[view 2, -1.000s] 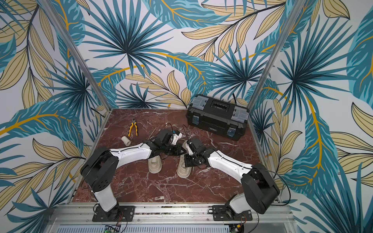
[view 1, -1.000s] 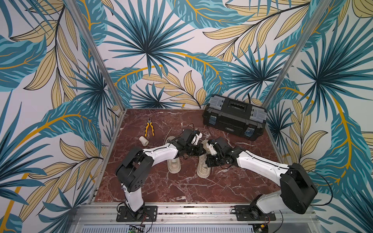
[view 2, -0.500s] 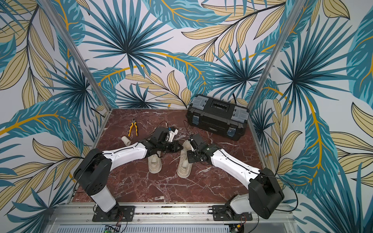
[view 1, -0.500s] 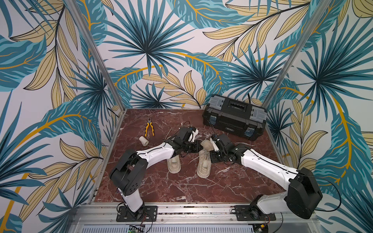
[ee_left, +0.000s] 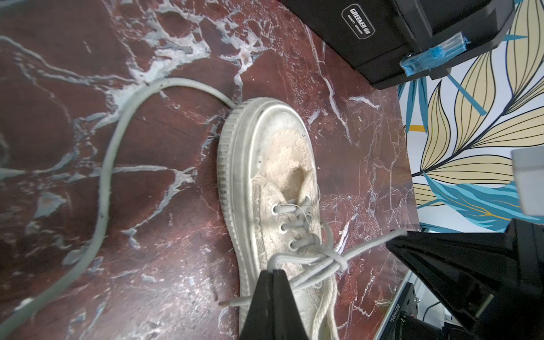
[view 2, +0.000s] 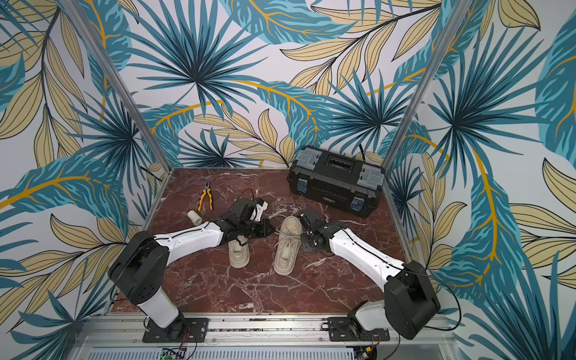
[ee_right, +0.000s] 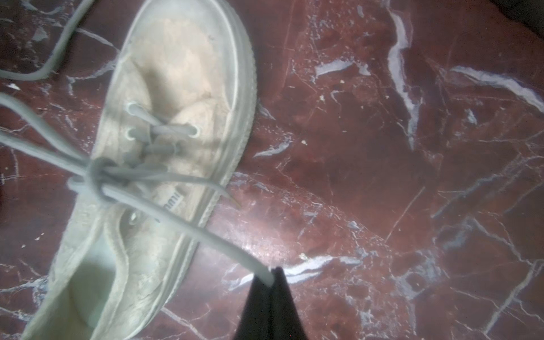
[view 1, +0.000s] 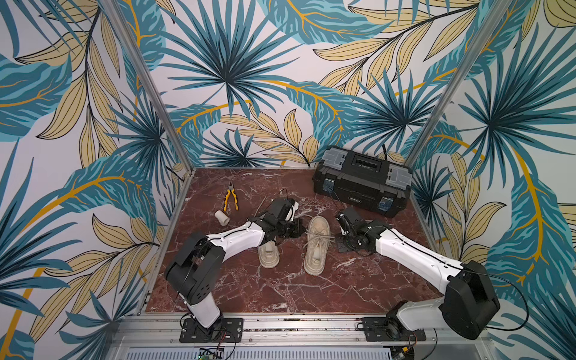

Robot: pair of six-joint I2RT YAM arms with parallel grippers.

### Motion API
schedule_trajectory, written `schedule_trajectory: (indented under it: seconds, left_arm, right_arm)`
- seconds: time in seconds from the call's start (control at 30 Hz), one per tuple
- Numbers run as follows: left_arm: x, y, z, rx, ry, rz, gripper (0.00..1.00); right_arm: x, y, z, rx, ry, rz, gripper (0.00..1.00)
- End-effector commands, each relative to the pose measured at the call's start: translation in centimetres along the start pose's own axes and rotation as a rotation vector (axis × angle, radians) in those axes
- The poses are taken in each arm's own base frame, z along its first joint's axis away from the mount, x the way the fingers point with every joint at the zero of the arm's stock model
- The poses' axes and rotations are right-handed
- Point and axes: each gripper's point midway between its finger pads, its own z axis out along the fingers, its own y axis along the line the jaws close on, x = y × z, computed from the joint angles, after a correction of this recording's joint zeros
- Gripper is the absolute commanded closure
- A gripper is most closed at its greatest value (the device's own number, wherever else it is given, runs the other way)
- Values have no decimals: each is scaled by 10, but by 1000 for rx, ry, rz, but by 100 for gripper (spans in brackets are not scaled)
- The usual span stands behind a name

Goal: Tie the shoes
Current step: Tie the shoelace on the shoe.

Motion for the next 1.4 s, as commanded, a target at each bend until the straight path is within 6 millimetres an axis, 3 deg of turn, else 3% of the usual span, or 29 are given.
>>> schedule_trajectory:
  seconds: [0.0, 0.2, 0.43, 0.67, 0.9, 1.03, 1.13, 1.17, 1.23, 1.37]
  left_arm:
    - [1, 16, -8, -44, -22, -9, 100]
    - [-1, 8, -7, 6, -20, 5, 100]
    - [-2, 32, -16, -52, -47, -37, 100]
    - [-4, 44, -18, -80, -52, -48, 100]
    - [-6, 58, -22, -108, -61, -66, 100]
    - [-6, 59, -21, -107, -61, -69, 100]
    - [-9, 53, -21, -74, -69, -61, 100]
    - [-9, 50, -22, -62, -72, -56, 100]
    - [-12, 44, -25, -39, -81, -48, 98]
    - [-17, 29, -39, 0, -113, -22, 73]
  right_arm:
    - [21, -20, 11, 87, 85, -2, 100]
    - [15, -15, 8, 41, 58, -2, 100]
    - [30, -40, 23, 107, 125, 49, 100]
    - [31, -46, 33, 143, 162, 55, 100]
    - [37, -65, 37, 190, 191, 74, 100]
    - [37, -64, 37, 174, 197, 72, 100]
    - [31, -48, 34, 78, 176, 64, 100]
    - [28, -43, 31, 48, 162, 63, 98]
    - [20, -36, 22, -7, 120, 61, 82]
    - [6, -32, -7, -63, 18, 61, 56]
